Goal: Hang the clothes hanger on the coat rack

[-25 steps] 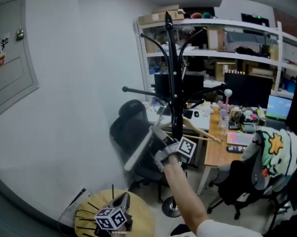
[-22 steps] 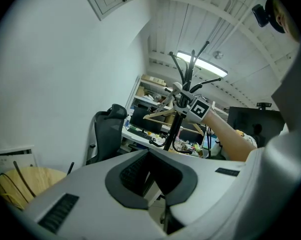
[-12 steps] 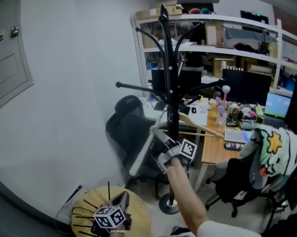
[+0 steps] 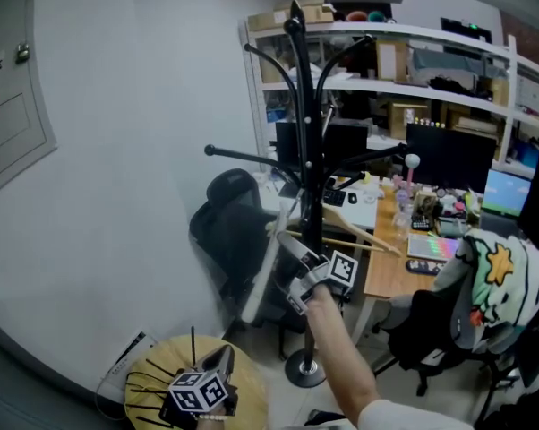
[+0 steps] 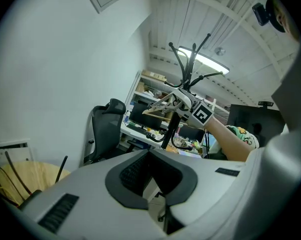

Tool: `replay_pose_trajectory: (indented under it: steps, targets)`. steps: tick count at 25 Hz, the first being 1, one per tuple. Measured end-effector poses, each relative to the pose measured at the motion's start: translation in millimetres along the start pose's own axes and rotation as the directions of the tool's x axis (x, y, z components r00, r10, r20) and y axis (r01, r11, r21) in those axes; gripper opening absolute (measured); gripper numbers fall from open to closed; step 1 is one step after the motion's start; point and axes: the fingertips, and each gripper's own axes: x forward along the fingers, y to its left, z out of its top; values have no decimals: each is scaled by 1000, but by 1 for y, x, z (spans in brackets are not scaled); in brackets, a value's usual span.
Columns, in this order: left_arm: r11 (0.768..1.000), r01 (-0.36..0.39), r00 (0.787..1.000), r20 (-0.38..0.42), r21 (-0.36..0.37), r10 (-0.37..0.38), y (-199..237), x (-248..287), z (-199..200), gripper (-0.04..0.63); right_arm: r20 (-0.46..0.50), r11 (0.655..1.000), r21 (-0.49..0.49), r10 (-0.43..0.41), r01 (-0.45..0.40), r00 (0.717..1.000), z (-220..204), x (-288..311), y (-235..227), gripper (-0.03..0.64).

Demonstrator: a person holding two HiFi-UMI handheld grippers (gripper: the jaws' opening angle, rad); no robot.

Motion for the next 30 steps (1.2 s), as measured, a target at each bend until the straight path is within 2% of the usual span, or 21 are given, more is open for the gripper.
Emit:
replay_pose_trajectory:
  steps: [3, 12, 22, 30]
  targets:
    - [1000, 9, 1000, -5, 6, -9, -4, 3, 1, -2, 3, 999, -23, -22, 22, 1000, -1, -2, 1, 144]
    - [999, 34, 999, -8, 8, -34, -19, 4, -3, -2, 81, 976, -143, -151, 162, 985, 13, -21, 4, 156]
    - [998, 62, 998, 4, 3, -62, -35, 2, -10, -2, 158, 907, -308, -249, 288, 955, 19, -41, 22, 142]
    - [996, 86, 996, 10, 0, -86, -46, 2, -13, -2, 166, 854, -379, -317, 357, 934, 21, -57, 28, 133]
